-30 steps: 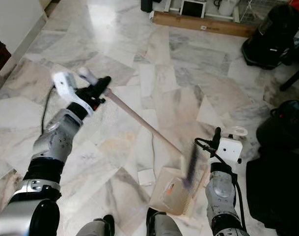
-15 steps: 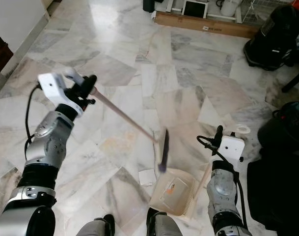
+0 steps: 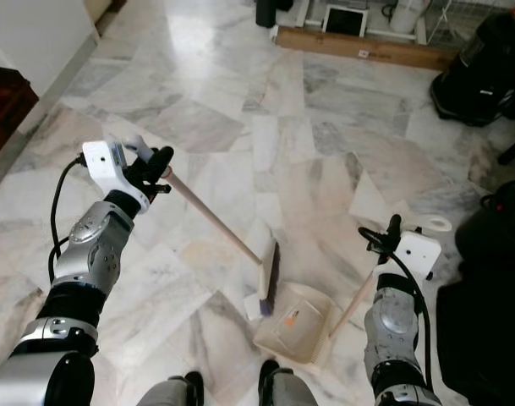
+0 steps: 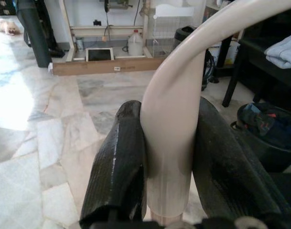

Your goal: Sweep floor

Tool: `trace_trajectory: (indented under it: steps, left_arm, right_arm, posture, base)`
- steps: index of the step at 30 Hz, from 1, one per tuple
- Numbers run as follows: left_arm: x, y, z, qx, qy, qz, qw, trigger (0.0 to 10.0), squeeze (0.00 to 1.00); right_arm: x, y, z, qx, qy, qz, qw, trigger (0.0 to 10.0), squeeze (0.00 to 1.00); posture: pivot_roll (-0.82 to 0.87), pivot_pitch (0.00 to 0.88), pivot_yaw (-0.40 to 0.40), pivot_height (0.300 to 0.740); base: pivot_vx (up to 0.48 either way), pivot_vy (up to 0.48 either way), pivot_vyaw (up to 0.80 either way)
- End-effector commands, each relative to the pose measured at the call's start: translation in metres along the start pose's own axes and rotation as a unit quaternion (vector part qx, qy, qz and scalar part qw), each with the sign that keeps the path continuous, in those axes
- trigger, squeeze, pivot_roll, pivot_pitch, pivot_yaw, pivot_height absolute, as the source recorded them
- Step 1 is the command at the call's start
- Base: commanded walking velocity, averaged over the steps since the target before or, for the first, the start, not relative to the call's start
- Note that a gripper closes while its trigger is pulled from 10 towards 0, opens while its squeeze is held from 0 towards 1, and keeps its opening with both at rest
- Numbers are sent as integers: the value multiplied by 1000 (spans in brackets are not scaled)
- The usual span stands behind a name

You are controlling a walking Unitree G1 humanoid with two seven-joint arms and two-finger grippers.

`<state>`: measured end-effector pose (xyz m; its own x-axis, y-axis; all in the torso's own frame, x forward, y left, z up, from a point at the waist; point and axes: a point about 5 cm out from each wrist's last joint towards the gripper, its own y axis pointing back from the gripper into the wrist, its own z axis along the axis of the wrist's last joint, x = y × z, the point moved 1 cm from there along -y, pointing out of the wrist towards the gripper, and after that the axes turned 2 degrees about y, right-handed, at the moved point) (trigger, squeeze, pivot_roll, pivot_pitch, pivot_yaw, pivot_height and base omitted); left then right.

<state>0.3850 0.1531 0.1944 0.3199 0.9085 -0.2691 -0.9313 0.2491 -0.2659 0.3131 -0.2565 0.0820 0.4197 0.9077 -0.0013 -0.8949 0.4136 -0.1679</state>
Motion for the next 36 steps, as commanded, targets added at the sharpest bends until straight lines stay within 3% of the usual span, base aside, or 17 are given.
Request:
trace_trajectory:
  steps: [1, 9, 17, 23, 31, 36]
  left_arm:
    - [0, -3, 6, -16, 6, -4, 1000, 10000, 0]
    - [-1, -11, 11, -30, 12, -5, 999, 10000, 0]
    - [-7, -16, 12, -34, 13, -13, 999, 10000, 0]
    - [-18, -12, 3, -29, -41, -37, 998, 10000, 0]
    - [-26, -9, -2, -29, -63, -47, 996, 10000, 0]
    - [-26, -2, -8, -31, -88, -42, 995, 10000, 0]
  right_arm:
    - [-13, -3, 3, -8, 1, -19, 1000, 10000, 0]
    - [-27, -10, 13, -28, 10, -37, 999, 10000, 0]
    - [-32, -16, 27, -60, -11, -57, 997, 10000, 0]
    - [-24, -18, 35, -75, -53, -52, 994, 10000, 0]
    - [-16, -22, 44, -86, -97, -54, 990, 10000, 0]
    - [3, -21, 51, -93, -124, -26, 988, 10000, 0]
  posture:
    - [117, 129, 5, 740]
    - [104, 91, 14, 740]
    - [95, 68, 21, 740]
    - [84, 40, 23, 740]
    - [83, 41, 12, 740]
    - [66, 25, 22, 740]
  base:
    - [0, 0, 0]
    - [0, 0, 0]
    - [0, 0, 0]
    - [0, 0, 0]
    - [0, 0, 0]
    - [0, 0, 0]
